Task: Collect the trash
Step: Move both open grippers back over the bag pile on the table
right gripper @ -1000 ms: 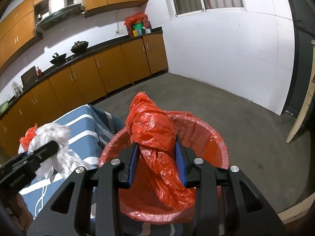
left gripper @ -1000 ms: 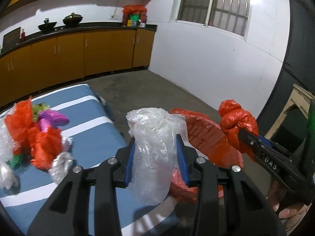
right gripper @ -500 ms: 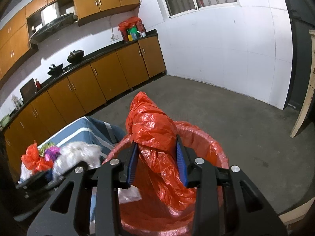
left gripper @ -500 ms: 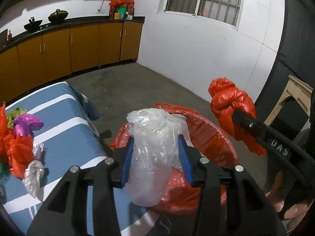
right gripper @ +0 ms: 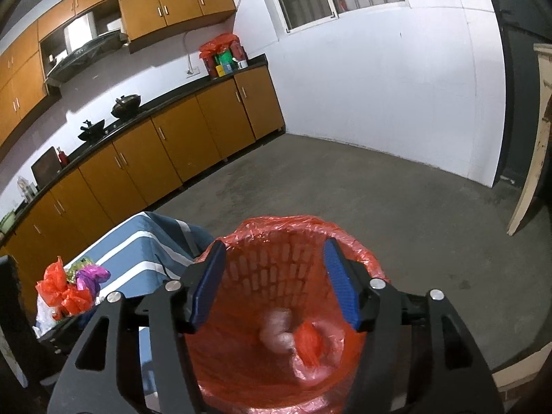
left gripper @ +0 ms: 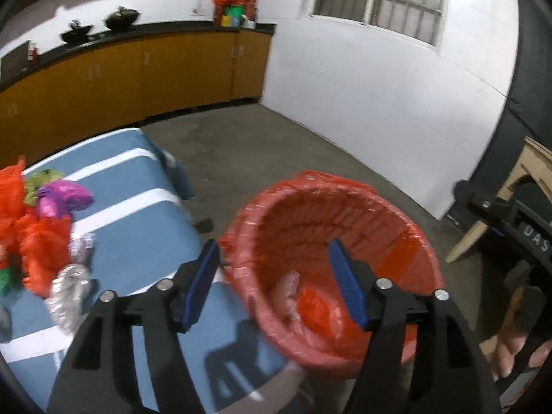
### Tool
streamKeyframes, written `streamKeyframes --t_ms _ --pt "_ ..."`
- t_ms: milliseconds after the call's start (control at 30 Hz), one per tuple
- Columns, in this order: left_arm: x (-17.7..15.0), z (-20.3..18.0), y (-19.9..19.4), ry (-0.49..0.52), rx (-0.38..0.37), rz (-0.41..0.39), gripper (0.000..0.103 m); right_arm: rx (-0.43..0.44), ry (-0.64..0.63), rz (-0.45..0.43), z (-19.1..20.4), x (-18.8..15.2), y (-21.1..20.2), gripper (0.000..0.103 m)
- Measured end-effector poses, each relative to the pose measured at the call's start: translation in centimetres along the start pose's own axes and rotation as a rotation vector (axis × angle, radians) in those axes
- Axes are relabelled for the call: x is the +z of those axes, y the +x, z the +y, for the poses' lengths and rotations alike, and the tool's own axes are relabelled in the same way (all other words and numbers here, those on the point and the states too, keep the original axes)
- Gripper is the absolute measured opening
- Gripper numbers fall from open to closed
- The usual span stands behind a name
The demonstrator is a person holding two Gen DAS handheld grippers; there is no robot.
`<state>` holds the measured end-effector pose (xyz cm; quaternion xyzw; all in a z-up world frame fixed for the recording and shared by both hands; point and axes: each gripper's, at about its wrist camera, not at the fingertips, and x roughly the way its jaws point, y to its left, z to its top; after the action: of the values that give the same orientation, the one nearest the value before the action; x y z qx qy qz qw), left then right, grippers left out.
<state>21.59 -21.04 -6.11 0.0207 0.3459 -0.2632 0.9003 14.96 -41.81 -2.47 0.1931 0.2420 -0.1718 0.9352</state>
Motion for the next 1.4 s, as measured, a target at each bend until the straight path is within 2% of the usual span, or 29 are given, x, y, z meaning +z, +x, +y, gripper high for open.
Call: streamKeyframes --t_ms 100,267,400,633,800,900,1067,1267,1400 --pt "-0.6 1.1 -1.3 -0.003 0.067 -0.029 0.075 -0.016 -0.027 -0.015 0.6 0.0 -0.2 0.068" --pt "-1.8 3.5 -3.6 -0.005 0.183 -0.064 0.08 -0.049 -0.13 -0.036 2.9 -0.3 -0.1 0.079" --pt "-3.0 6.2 -5.9 -0.031 0.278 -0.089 0.081 -0.032 -0.196 -0.03 5.1 -0.9 0.1 0.079" --pt "-5.3 11.9 -10.0 -0.072 0.459 -0.134 0.081 0.093 -0.239 0.013 10.3 -2.4 0.8 0.079" --pt "-7.2 16.7 -12.7 -0.153 0.56 -0.139 0.081 0.172 -0.309 0.048 15.2 -4.2 1.6 0.076" --pt "-8.0 19.3 -14.3 -0.215 0.595 -0.14 0.081 0.248 -0.353 0.093 18.7 -5.5 2.3 0.071" --pt "-9.2 22.3 -16.6 -0.282 0.649 -0.155 0.081 0.321 -0.417 0.167 23.7 -7.9 3.8 0.065" --pt "-10.7 24.9 -18.3 -0.339 0.676 -0.163 0.081 0.344 -0.463 0.233 27.5 -10.5 5.3 0.063" --pt "-11.4 26.2 -19.0 -0.375 0.682 -0.161 0.081 0.319 -0.515 0.261 29.4 -11.9 6.7 0.056"
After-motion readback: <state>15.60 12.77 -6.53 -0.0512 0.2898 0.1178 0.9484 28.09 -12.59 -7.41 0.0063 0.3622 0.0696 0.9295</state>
